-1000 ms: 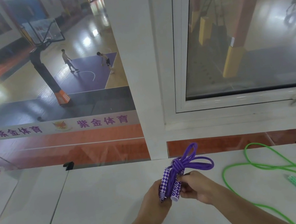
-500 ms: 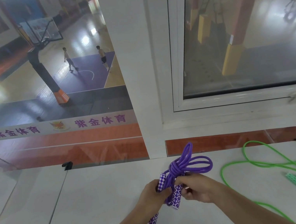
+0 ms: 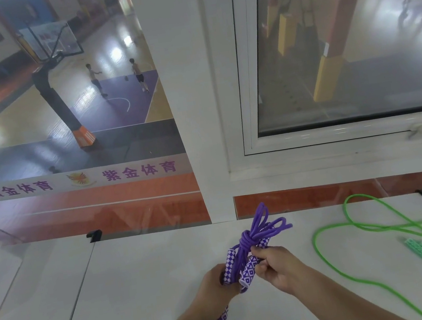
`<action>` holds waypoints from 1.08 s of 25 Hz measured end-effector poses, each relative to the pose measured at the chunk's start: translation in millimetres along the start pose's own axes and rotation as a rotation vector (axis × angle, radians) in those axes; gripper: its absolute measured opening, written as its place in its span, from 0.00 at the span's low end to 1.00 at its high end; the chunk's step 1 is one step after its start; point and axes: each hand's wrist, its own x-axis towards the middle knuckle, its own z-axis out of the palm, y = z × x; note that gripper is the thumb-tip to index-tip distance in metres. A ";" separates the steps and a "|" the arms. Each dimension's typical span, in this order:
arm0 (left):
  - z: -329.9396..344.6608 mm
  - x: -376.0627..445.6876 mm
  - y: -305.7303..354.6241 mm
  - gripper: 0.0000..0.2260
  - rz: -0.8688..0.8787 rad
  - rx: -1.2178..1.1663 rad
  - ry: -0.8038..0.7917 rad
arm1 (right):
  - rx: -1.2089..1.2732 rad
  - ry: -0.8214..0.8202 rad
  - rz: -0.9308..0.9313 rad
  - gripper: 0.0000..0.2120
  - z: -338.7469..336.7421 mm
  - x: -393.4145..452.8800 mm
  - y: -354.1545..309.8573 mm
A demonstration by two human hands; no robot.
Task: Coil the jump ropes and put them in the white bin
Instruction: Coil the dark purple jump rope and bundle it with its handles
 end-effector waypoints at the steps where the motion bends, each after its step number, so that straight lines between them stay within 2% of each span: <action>1: 1.0 -1.3 -2.2 0.09 -0.016 -0.001 0.012 | 0.002 0.016 -0.016 0.05 0.0 0.8 0.0; 6: 8.9 -3.6 -4.8 0.11 -0.052 -0.103 0.066 | -0.041 0.073 -0.087 0.06 1.7 5.6 4.9; 10: 18.8 -7.9 -7.7 0.17 -0.119 -0.213 0.098 | -0.094 0.165 -0.143 0.05 5.5 7.4 11.7; 15: 23.5 -5.1 -1.6 0.09 -0.108 -0.180 0.120 | -0.198 0.291 -0.230 0.09 8.4 7.8 14.9; 19: 32.2 -7.6 5.2 0.08 -0.091 -0.202 0.186 | -0.311 0.354 -0.315 0.13 13.5 9.6 17.6; 23: 30.8 -7.6 9.1 0.10 -0.119 -0.332 0.120 | -0.333 0.371 -0.306 0.14 11.7 11.8 15.5; 27: 27.1 -0.3 11.3 0.11 -0.115 -0.198 0.065 | -0.449 0.357 -0.305 0.13 5.9 10.2 18.6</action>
